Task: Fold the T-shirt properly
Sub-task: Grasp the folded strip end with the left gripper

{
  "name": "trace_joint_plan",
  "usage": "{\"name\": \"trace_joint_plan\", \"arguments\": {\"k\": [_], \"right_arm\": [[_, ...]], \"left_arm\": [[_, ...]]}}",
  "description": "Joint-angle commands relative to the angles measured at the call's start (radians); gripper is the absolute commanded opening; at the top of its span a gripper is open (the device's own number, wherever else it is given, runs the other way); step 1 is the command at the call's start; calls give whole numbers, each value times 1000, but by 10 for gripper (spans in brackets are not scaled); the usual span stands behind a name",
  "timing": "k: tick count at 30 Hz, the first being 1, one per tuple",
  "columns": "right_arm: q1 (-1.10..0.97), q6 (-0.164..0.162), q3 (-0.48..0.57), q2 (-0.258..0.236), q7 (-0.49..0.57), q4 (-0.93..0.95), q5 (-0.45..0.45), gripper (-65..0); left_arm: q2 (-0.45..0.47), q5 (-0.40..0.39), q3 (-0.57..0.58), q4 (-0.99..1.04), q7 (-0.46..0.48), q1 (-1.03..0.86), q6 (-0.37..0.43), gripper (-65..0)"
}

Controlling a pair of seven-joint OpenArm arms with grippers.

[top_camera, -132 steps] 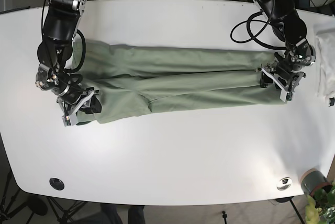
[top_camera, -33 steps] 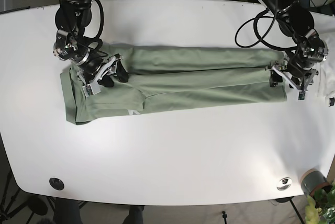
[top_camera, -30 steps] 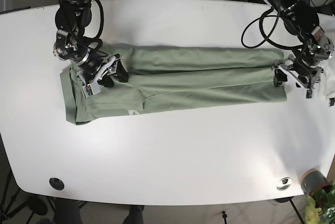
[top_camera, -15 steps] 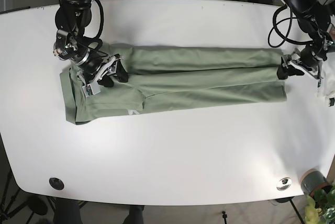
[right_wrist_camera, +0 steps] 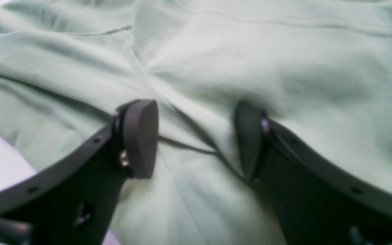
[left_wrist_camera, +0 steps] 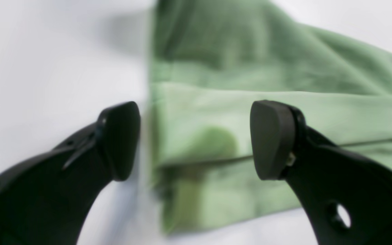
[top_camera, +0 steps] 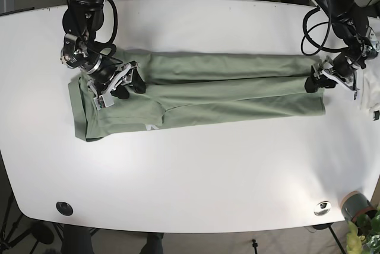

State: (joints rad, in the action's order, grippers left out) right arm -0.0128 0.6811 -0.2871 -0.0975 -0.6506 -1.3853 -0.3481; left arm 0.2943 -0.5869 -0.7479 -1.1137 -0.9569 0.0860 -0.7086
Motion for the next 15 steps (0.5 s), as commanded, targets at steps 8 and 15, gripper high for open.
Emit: {"name": "trace_joint_plan", "arguments": {"k": [8, 15], "right_arm": [[7, -1, -4, -5, -10, -10, 4, -300], [7, -1, -4, -5, -10, -9, 4, -301]], "left_arm": [[4, 38, 4, 36, -43, -2, 10, -210], [4, 45, 6, 36, -38, -2, 10, -560]]}}
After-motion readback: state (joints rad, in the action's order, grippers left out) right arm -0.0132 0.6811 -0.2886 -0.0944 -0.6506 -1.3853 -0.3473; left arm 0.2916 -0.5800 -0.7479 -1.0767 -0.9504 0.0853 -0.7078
